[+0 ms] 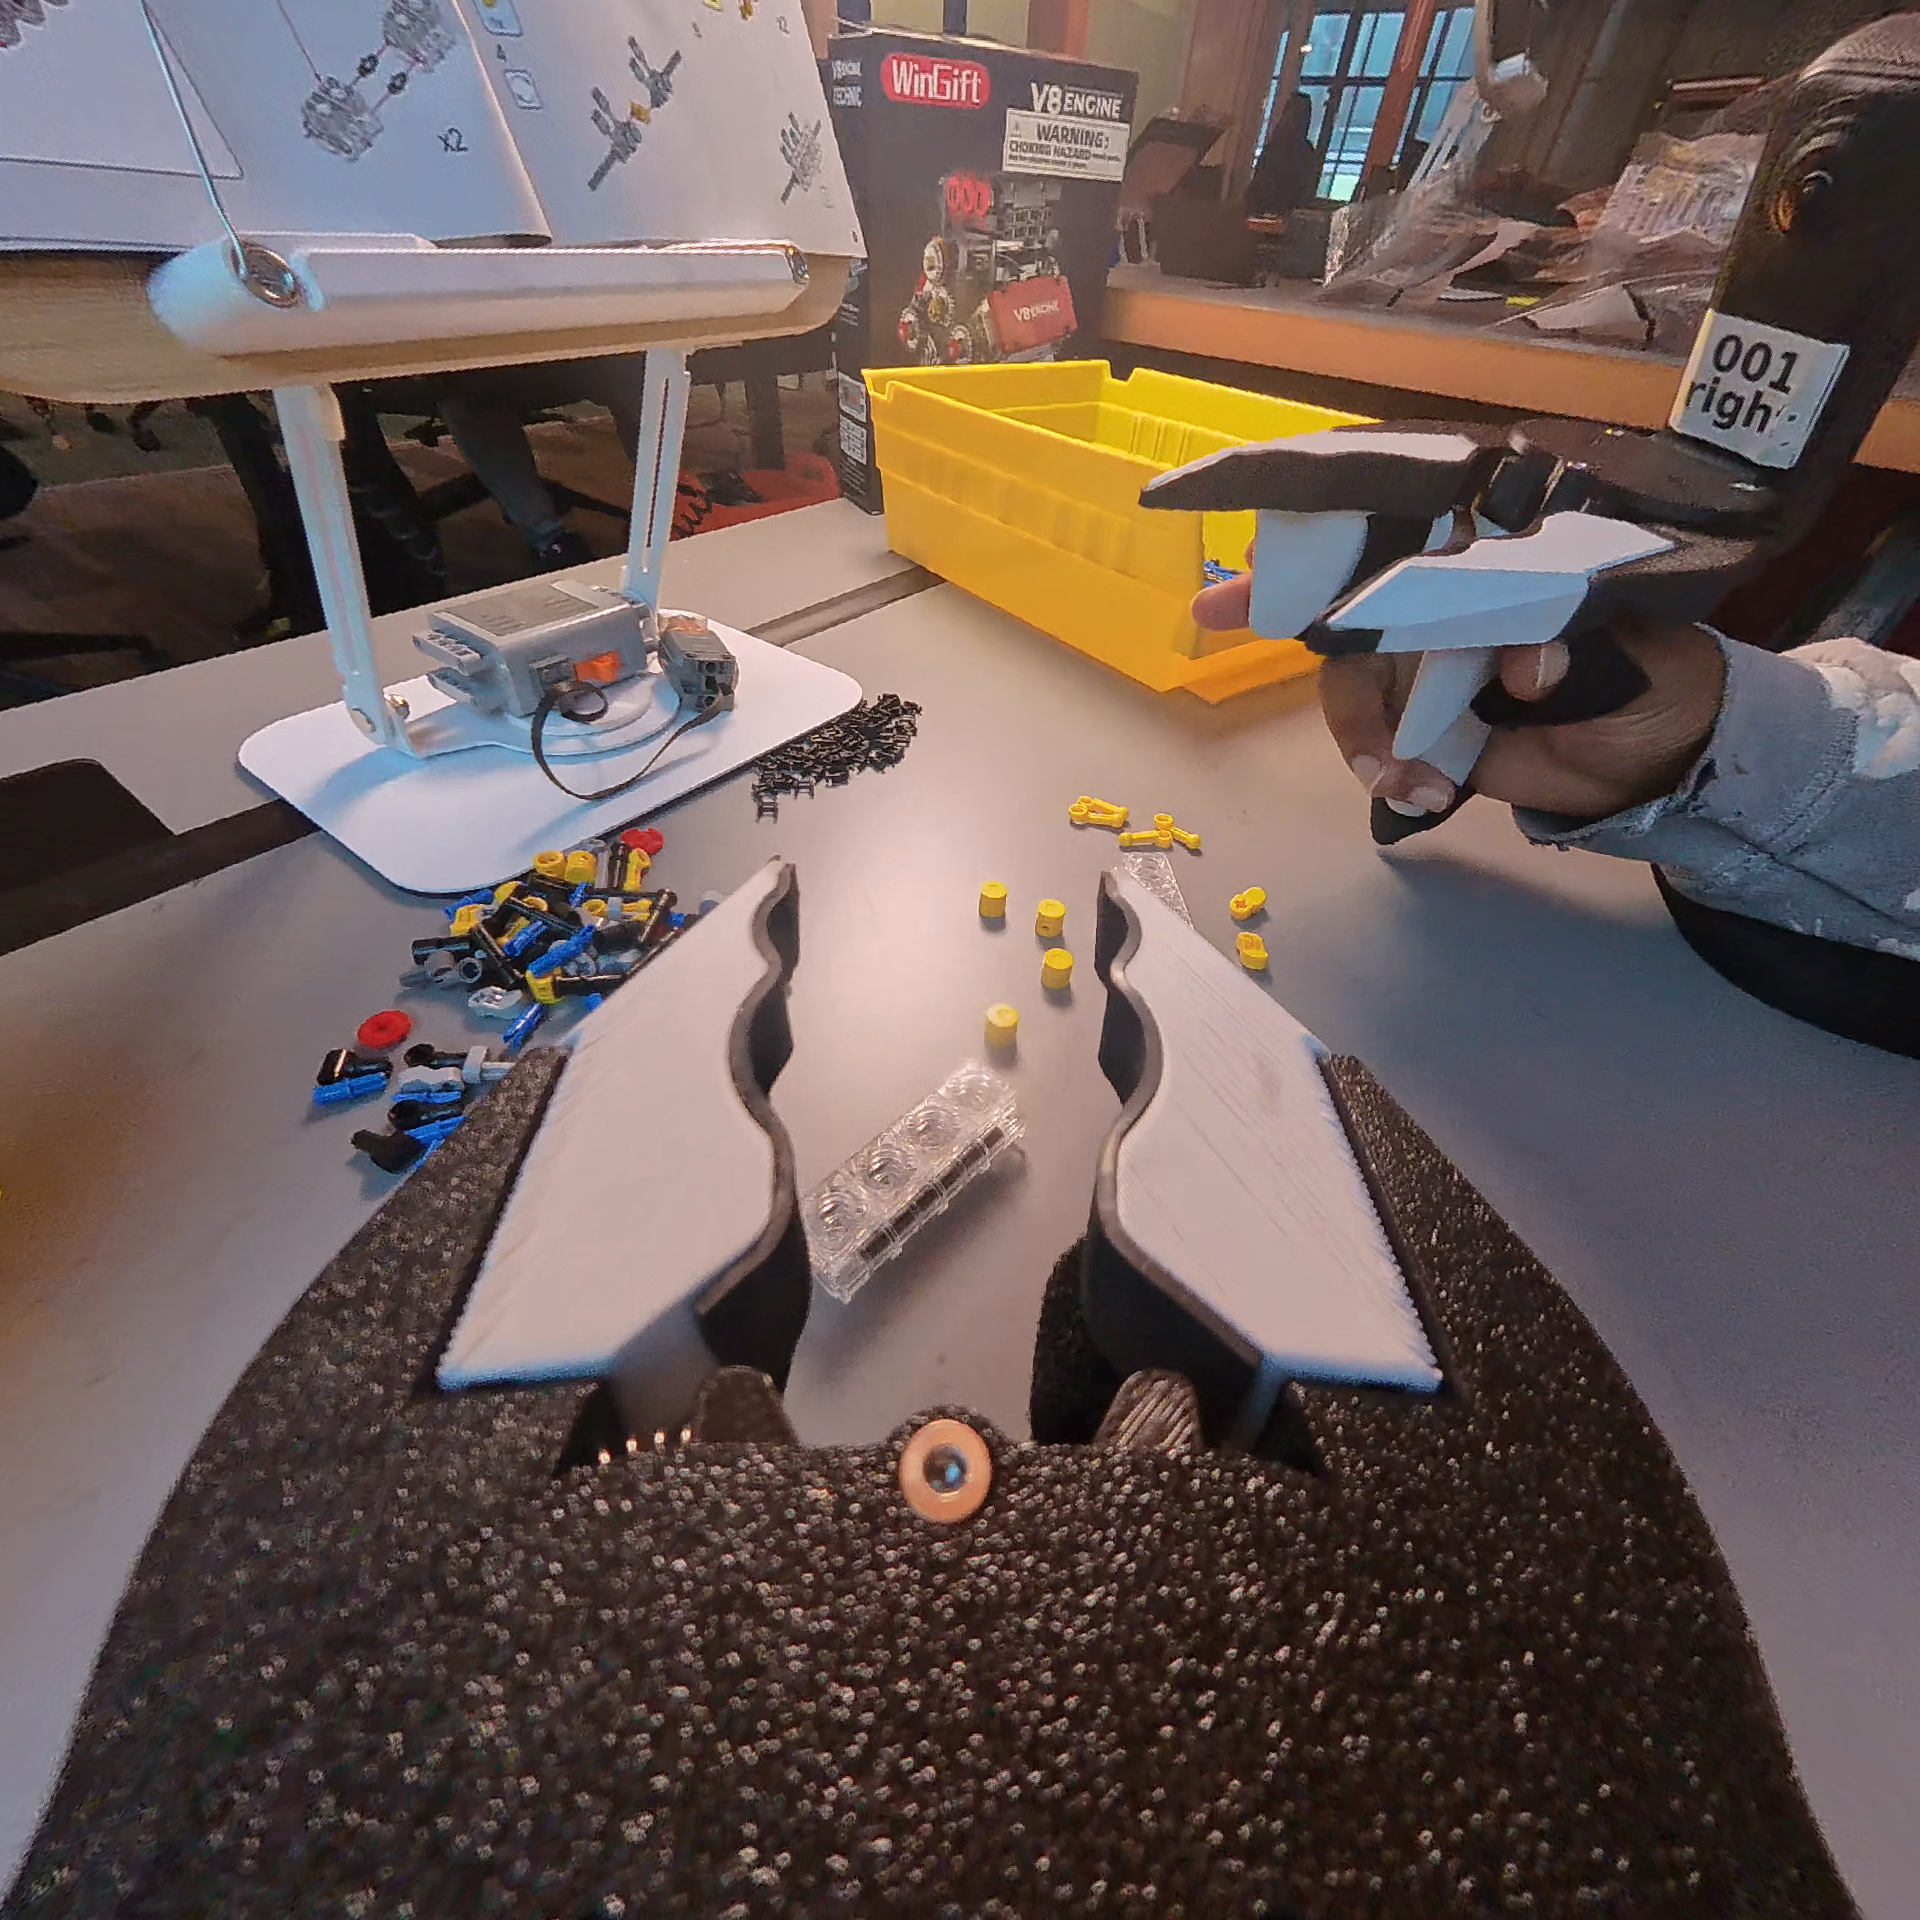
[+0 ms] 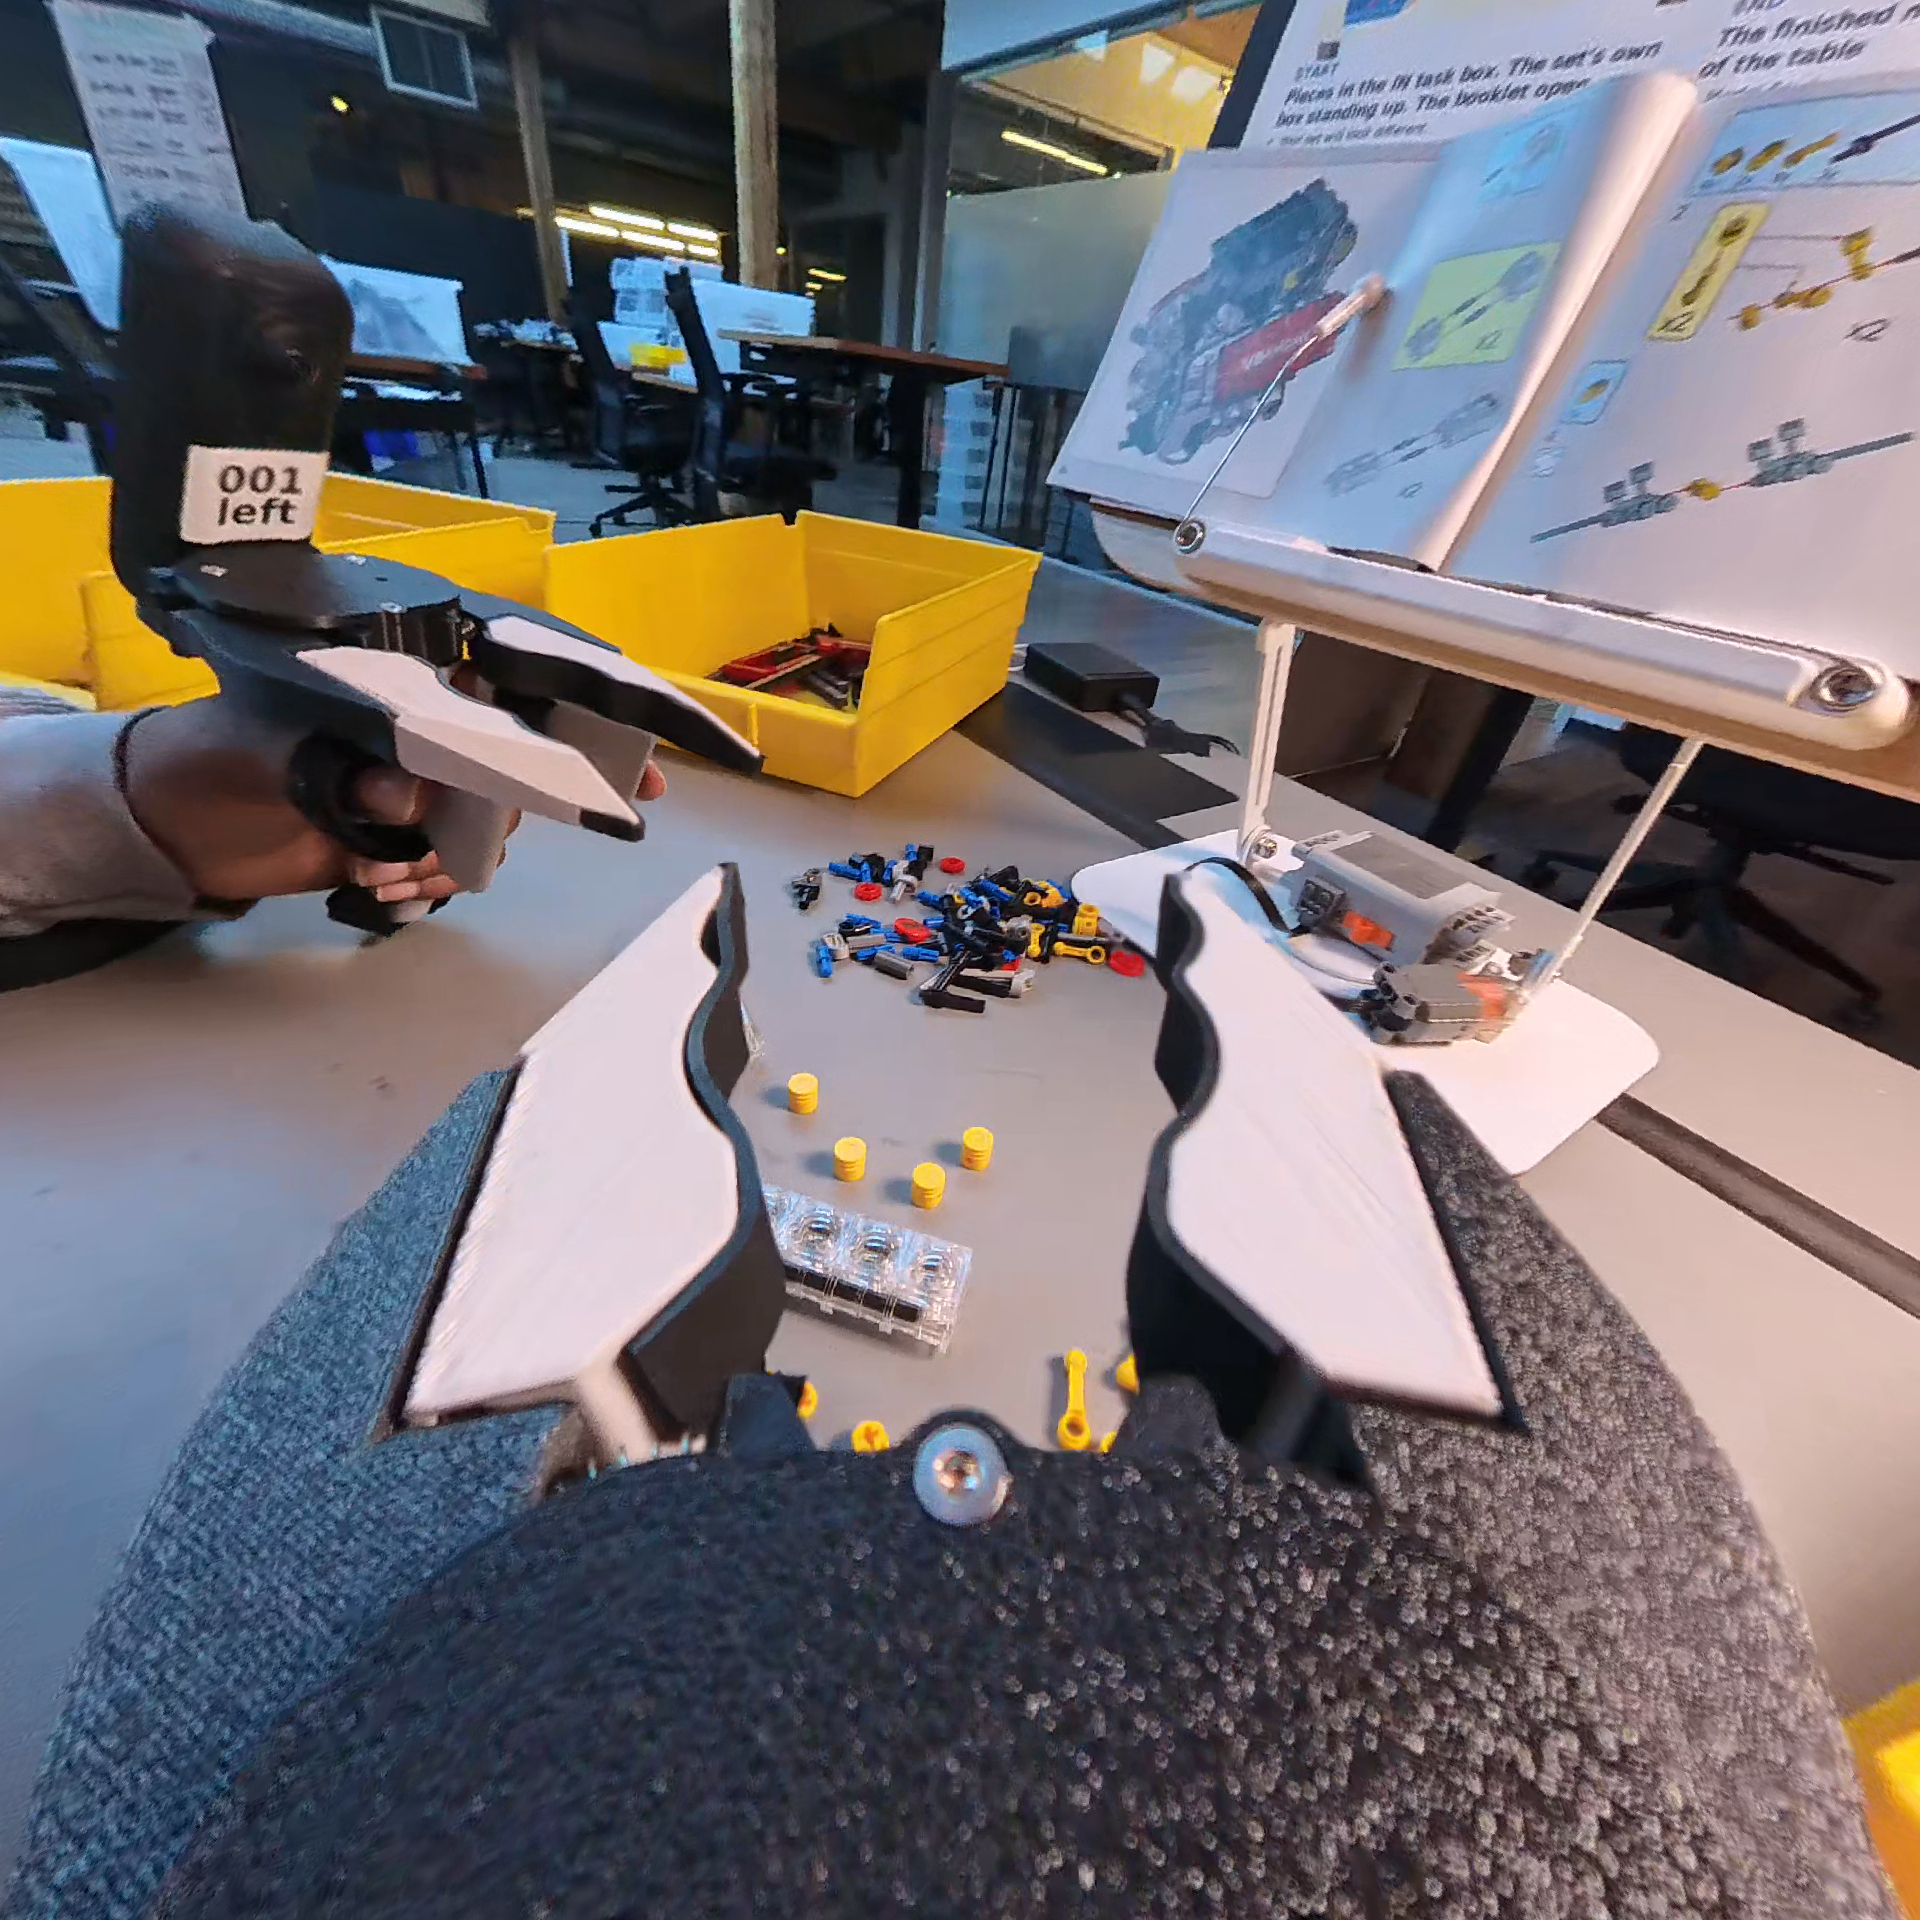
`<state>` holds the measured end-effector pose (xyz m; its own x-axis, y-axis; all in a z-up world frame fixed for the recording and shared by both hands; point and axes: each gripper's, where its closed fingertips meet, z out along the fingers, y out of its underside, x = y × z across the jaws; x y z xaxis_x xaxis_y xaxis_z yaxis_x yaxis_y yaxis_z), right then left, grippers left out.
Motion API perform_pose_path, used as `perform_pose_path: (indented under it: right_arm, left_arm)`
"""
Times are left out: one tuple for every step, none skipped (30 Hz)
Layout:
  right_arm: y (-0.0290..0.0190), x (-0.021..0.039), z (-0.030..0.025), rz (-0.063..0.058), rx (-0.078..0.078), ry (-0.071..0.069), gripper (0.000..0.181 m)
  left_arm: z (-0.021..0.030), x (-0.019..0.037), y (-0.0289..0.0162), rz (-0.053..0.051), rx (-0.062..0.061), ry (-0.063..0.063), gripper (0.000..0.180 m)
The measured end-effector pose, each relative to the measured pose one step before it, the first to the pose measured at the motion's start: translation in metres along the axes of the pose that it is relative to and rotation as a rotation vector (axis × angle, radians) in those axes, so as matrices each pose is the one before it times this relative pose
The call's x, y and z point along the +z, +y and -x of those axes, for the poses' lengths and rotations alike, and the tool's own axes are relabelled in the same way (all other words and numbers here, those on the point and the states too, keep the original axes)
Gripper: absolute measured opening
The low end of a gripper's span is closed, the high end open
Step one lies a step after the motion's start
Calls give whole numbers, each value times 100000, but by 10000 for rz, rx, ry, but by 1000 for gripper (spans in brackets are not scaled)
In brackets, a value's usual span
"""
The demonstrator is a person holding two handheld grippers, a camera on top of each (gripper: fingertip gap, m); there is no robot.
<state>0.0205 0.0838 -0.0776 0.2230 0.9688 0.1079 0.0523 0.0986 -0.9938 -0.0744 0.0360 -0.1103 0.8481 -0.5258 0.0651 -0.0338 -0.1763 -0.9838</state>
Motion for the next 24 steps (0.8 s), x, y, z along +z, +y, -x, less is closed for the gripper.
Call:
perform_pose_path:
  right_arm:
    - [-240, -52, -138, -121, -9, 118, 80]
    - [-248, -69, -145, -137, -48, 128, 80]
    - [-190, -33, -113, -103, -43, 88, 80]
    - [-51, 4, -119, -16, -11, 68, 80]
    - [31, 23, -61, 31, 6, 9, 78]
    - [79, 32, 54, 45, 6, -67, 77]
    - [72, 11, -126, 35, -18, 67, 76]
    - [90, -11, -224, 35, -58, 123, 74]
    - [112, -17, -128, 50, -44, 55, 74]
    - [102, -31, -217, 31, -1, 106, 74]
    - [49, -53, -219, -9, 18, 113, 73]
    - [84, -35, -170, 8, 35, 71, 72]
    - [76, -8, -174, 10, 44, 83, 72]
    - [23, -3, -150, -19, 29, 69, 72]
    - [-14, 4, -160, -28, 12, 89, 72]
    - [-24, 15, -147, -26, -4, 88, 72]
    - [-24, 7, -153, -39, -16, 99, 72]
    - [17, 6, -170, -15, -17, 123, 73]
    - [24, 6, -170, -3, -14, 126, 75]
    - [57, 13, -135, 12, -2, 97, 77]
    - [79, 15, -106, 27, 5, 77, 78]
    - [78, 12, -56, 21, 1, 53, 79]
    - [102, 23, 31, 30, 8, -15, 79]
    - [46, 32, 22, 20, 6, 3, 79]
  left_arm:
    - [116, -47, -55, -42, -68, -17, 55]
    - [129, -57, -28, -30, -47, -24, 55]
    - [123, -59, -7, -15, -28, -32, 55]
    - [114, -70, -12, -13, -18, -25, 55]
    - [93, -63, -16, -15, -23, -19, 55]
    - [49, -48, -25, -13, -33, 0, 56]
    - [50, -32, -31, -16, -27, -1, 56]
    - [37, -23, -51, -25, 1, -10, 56]
    - [20, 4, 7, -9, 10, -2, 57]
    - [15, 22, 68, 26, -2, 5, 57]
    - [10, 23, 81, 36, -7, 10, 57]
    - [11, -12, 32, 17, -3, 7, 57]
    - [12, -56, -66, -26, 2, 2, 57]
    - [-2, -89, -151, -57, 11, 2, 58]
    - [13, -103, -178, -65, 20, -13, 58]
    - [50, -128, -199, -75, 33, -38, 58]
    - [80, -126, -214, -85, 37, -52, 58]
    - [107, -127, -203, -82, 19, -62, 59]
    - [102, -98, -186, -72, -1, -52, 60]
    - [113, -95, -180, -65, -18, -49, 61]
    - [82, -75, -153, -57, -34, -33, 62]
    - [32, -57, -137, -44, -41, -6, 64]
    - [17, -38, -115, -34, -26, -3, 65]
    - [5, -25, -84, -28, 2, -13, 66]
